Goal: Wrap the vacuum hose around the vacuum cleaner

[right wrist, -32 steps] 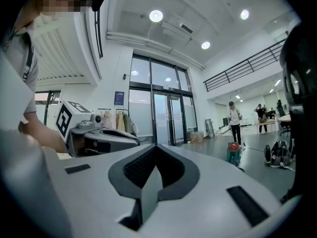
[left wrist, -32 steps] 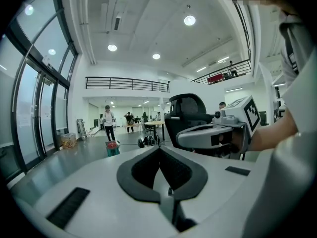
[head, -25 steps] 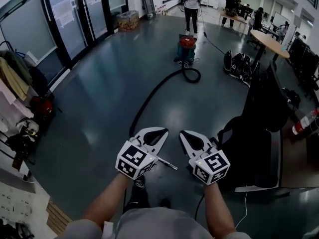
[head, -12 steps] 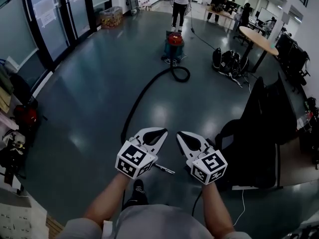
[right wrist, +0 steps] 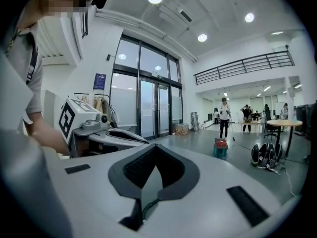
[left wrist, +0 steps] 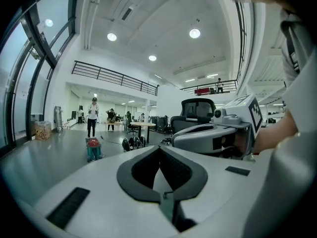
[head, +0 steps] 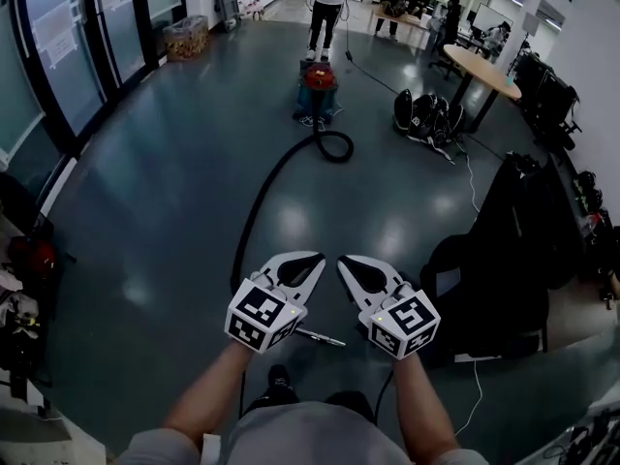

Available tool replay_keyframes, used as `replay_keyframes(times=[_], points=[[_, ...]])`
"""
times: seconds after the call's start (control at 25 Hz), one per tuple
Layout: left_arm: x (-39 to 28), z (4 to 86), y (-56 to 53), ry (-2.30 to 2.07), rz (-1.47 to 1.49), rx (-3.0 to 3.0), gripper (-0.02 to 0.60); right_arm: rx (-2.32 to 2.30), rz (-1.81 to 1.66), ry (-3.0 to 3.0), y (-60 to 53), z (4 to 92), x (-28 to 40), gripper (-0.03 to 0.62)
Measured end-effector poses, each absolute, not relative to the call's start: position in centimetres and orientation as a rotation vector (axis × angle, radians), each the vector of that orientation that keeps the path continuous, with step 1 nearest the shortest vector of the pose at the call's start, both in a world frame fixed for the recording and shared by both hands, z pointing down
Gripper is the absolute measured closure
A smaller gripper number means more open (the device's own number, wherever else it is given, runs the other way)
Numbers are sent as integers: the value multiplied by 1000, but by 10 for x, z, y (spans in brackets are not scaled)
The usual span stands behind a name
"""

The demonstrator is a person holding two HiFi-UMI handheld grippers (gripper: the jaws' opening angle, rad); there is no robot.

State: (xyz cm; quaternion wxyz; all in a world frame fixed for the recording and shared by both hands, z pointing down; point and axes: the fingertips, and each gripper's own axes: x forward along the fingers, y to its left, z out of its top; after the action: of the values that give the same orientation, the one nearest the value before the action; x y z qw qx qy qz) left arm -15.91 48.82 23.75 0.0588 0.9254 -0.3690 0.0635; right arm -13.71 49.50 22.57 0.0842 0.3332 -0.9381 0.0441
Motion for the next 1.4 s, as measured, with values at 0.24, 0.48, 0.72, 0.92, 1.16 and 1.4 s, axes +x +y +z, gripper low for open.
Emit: replay_keyframes(times=[0.24,0.48,0.72,0.92,1.16,1.4], points=[[-160,245,468,-1072,182,2810,574,1010,163,-2789,478,235,-145,589],[-151,245,451,-1095,194,2791,574,998,174,-2795,463,232,-132,589],[-135,237,447,-1172,202,2775,574,988,209,-2833,459,227,-105,589],[-118,232,443,-1215,217,2772,574,945,204,-2852,455,226,-85,589],[-109,234,440,-1230,263,2766,574,921,216,-2873,448,226,-77,589],[-100,244,436,-1227,296,2742,574,891,233,-2866,443,237,-69,589]])
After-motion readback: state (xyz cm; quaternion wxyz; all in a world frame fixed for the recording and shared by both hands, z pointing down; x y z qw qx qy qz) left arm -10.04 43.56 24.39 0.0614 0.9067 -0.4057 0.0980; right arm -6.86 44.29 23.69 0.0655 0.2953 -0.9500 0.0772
